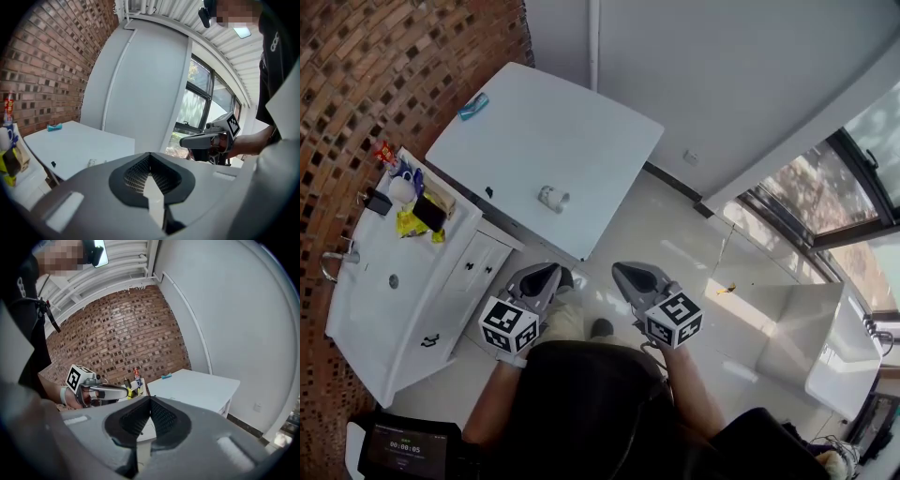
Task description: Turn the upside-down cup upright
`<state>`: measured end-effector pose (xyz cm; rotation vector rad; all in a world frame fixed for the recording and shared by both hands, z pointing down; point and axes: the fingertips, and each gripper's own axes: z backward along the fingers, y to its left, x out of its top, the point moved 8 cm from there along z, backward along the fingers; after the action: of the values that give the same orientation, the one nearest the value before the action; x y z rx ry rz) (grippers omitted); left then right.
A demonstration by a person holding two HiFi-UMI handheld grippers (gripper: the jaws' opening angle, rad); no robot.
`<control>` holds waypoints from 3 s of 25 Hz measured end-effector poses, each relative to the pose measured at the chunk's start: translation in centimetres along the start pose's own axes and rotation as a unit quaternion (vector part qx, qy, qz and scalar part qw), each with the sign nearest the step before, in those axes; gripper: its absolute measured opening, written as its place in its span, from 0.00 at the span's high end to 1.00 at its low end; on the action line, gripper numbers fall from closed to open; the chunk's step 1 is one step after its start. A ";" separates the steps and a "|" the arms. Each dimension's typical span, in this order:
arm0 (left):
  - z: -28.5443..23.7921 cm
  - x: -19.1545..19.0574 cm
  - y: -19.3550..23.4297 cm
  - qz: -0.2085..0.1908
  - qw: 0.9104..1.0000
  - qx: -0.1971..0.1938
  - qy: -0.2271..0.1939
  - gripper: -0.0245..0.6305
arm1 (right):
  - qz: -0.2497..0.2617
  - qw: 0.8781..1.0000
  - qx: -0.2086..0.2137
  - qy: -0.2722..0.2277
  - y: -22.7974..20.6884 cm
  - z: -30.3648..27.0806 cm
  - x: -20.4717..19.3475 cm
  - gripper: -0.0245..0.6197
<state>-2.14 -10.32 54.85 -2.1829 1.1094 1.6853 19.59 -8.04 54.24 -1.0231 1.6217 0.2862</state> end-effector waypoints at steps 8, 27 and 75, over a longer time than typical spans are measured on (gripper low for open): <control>-3.1 1.9 7.2 0.010 1.000 -0.016 0.018 0.91 | 0.003 1.000 -0.011 0.008 -2.4 -7.0 3.4 0.97; -8.7 1.2 15.4 0.030 0.997 -0.005 0.070 0.69 | -0.027 0.998 -0.037 0.041 -6.3 -12.7 5.8 0.97; -19.0 -7.2 23.5 -0.014 0.962 0.054 0.268 0.33 | -0.071 0.990 -0.108 0.053 -10.0 -7.2 3.4 0.97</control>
<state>-3.24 -34.06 74.78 -2.6408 1.2371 1.0053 22.17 -20.24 56.83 -1.3332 1.6283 0.3196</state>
